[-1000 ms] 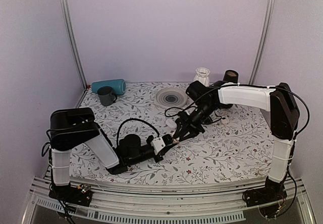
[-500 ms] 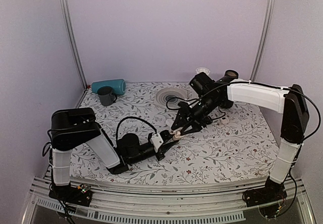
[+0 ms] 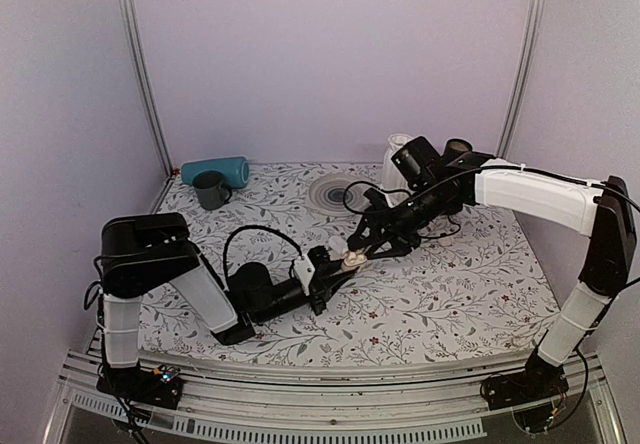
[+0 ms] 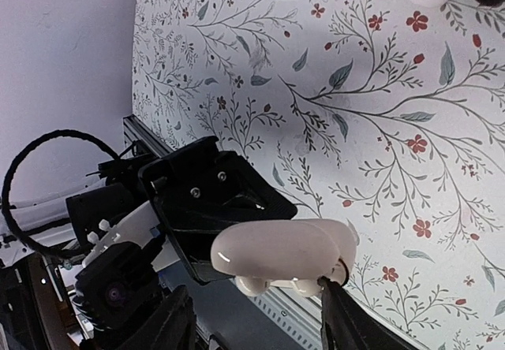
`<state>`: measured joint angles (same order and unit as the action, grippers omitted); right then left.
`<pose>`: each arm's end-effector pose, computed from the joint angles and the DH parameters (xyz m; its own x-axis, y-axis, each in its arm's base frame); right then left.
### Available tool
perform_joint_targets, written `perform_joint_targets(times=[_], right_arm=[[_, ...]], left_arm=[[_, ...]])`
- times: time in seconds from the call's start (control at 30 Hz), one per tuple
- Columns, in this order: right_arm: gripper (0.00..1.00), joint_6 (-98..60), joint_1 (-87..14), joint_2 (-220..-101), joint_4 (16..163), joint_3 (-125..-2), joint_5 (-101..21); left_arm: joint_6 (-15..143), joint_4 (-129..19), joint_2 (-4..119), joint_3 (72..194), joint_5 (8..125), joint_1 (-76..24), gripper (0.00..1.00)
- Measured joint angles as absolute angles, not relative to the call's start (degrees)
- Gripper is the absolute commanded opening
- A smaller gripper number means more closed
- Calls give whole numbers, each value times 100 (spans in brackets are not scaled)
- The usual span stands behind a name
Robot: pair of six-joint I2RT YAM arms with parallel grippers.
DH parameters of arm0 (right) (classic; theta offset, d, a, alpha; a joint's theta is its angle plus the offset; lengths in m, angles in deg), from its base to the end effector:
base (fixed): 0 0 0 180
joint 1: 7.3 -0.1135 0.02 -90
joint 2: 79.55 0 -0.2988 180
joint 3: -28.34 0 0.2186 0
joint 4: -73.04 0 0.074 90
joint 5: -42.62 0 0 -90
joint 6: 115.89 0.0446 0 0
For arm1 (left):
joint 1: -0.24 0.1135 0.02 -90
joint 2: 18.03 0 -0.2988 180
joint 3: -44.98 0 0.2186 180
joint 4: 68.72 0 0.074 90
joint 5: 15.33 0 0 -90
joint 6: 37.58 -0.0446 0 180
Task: Insert the wireless bluetooth earbuds into the charging case
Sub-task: Adjust the left earbud in the left side groove of the charging case.
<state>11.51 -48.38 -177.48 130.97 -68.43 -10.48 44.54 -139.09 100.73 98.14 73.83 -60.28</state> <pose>0.2358 0.2410 0.3109 -0.9742 -0.2049 -0.0952 -0.2093 0.6603 0.7212 0.1826 -0.3244 0.1862 0.1609 -0.0060 -0.9870 0.8637 0.4847 0.1378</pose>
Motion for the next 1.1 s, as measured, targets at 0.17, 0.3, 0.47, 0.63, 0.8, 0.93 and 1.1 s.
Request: perform_joint_targets(times=[0.17,0.3,0.47,0.63,0.8,0.93,1.1], right_arm=[[45,920,-4977,-17305,12756,-6600,-1537],[43,614,-5168,-16594,12096,-6242,-2051],[36,161,-5255,-15781,11265,-5855,-2665],[31,-431,-5255,-15552,10642,-5588,-2928],[41,-918,-5255,-15455,10177,-5232,-2879],[53,-1196,-5255,-15180,9777,-4981,-2663],[62,-1410,-5292,-14911,9235,-4804,-2379]], left_arm=[[4850,-14001,10071,9812,7357,-5958,0],[5177,-14003,9962,9685,7271,-5833,0],[5433,-14003,9542,9598,7103,-5728,0],[5678,-14016,8932,9591,6760,-5717,0],[6117,-14019,8563,9558,6078,-5632,0],[6583,-14019,8351,9554,5514,-5490,0],[7094,-14014,8141,9556,4885,-5341,0]])
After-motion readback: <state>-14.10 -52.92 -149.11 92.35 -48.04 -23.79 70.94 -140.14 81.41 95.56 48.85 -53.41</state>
